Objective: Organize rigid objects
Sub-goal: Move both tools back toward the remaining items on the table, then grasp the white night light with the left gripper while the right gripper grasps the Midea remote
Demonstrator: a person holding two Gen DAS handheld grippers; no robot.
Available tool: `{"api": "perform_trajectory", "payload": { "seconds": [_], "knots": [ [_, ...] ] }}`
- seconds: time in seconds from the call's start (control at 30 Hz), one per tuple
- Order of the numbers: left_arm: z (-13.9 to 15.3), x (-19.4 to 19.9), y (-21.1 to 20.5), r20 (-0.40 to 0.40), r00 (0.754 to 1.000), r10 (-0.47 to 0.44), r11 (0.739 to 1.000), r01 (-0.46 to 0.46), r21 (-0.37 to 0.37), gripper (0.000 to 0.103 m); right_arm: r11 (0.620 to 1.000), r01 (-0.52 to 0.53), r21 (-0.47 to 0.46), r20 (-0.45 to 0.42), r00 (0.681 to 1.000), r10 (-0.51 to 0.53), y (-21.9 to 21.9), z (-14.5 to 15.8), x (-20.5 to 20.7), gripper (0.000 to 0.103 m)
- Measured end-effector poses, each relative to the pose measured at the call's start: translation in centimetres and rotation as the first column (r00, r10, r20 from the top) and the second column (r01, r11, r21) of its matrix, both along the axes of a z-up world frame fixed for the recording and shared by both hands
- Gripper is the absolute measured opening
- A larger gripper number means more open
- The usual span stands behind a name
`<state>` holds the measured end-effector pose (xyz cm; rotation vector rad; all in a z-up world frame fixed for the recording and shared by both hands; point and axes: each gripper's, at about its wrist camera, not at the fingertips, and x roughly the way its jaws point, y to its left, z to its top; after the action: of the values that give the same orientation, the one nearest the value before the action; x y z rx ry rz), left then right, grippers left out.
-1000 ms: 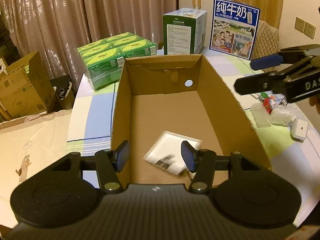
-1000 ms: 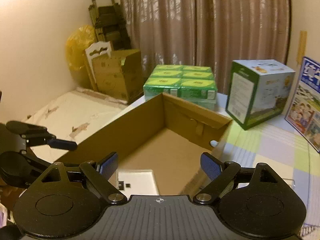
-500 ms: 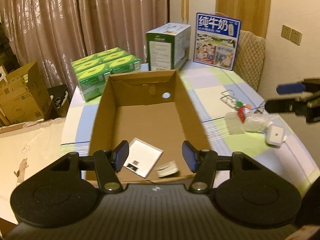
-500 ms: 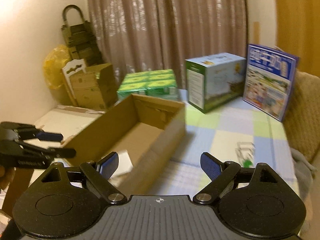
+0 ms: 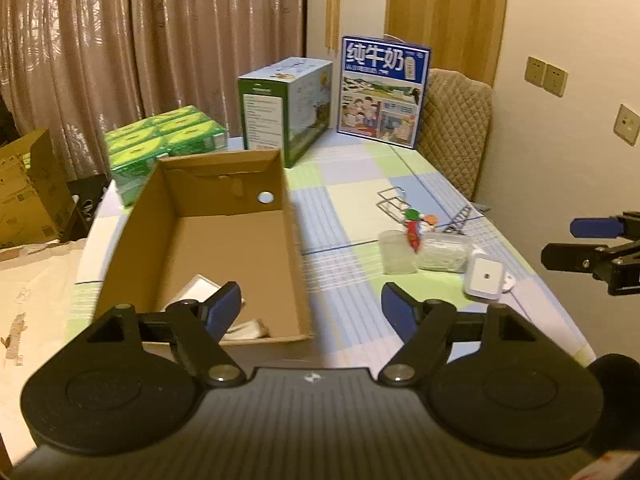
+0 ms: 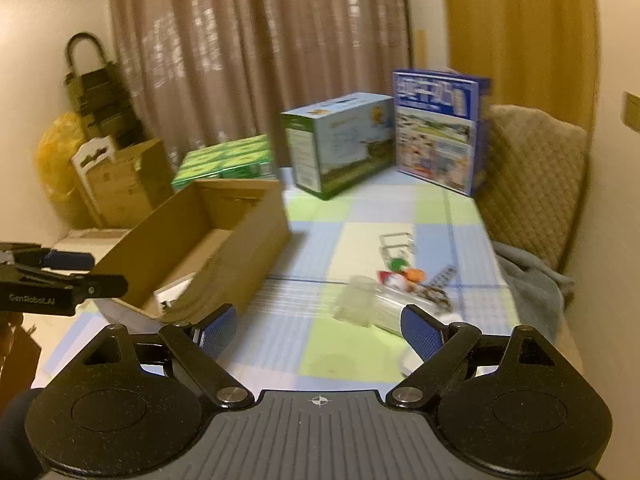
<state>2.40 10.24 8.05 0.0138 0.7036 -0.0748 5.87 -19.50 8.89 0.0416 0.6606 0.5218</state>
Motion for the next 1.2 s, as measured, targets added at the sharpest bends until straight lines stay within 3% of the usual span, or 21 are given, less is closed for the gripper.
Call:
{"api": "perform_trajectory", "payload": {
  "seconds": [0.43,0.73,1.2],
  "knots": [
    [-2.6,1.0,-6.6,-0.038,0.994,-0.102,0.995,0.101,-0.021,0.081,0.974,0.226,-0.005,-0.082,0.971,-0.226,-9.9,-3.0,-1.0,0.086],
    [-5.4,3.5,-11.4,-0.06,0.985,-0.162,0.987,0.162,0.007,0.081,0.97,0.243,-0.018,-0.109,0.964,-0.243,-12.0,-4.7,0.6,0.086],
    [-11.6,9.2,-18.6,-0.098,0.963,-0.25,0.968,0.249,-0.021,0.081,0.979,0.197,-0.06,-0.193,0.96,-0.205,-15.1,-9.9,6.3,0.086]
  ]
}}
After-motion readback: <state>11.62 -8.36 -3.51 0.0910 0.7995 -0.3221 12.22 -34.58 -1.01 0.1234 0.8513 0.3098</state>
